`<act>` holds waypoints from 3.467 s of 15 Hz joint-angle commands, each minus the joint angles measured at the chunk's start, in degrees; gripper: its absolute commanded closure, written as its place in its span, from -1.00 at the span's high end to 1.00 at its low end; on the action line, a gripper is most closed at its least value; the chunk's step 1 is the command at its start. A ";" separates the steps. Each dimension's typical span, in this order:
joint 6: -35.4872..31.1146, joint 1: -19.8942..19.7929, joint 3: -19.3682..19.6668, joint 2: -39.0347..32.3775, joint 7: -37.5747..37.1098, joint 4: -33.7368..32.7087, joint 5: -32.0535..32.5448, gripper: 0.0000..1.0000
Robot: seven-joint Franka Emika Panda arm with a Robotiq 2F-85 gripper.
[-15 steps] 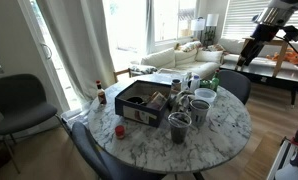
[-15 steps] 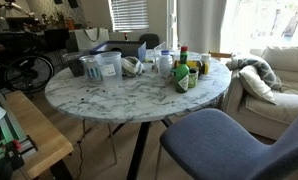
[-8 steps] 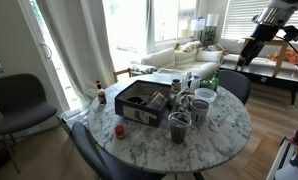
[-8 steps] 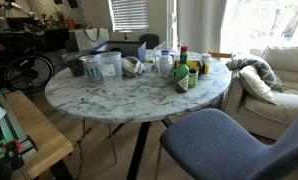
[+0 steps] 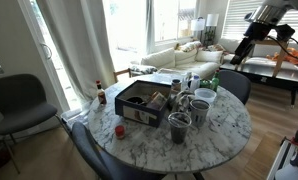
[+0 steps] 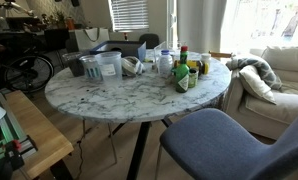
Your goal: Move the packet to the clear storage box
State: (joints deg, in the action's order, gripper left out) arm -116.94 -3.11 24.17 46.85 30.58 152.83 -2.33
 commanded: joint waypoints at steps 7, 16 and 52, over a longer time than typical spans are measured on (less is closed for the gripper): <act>-15.30 21.23 -5.58 -18.31 15.06 -7.23 -13.28 1.00; -10.38 15.48 -8.43 -45.04 41.11 -27.84 -19.93 1.00; -27.05 -0.54 -27.94 -75.51 35.26 -44.28 -4.97 1.00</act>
State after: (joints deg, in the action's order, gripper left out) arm -144.64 -2.17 -2.44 -26.96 68.09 110.42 -9.47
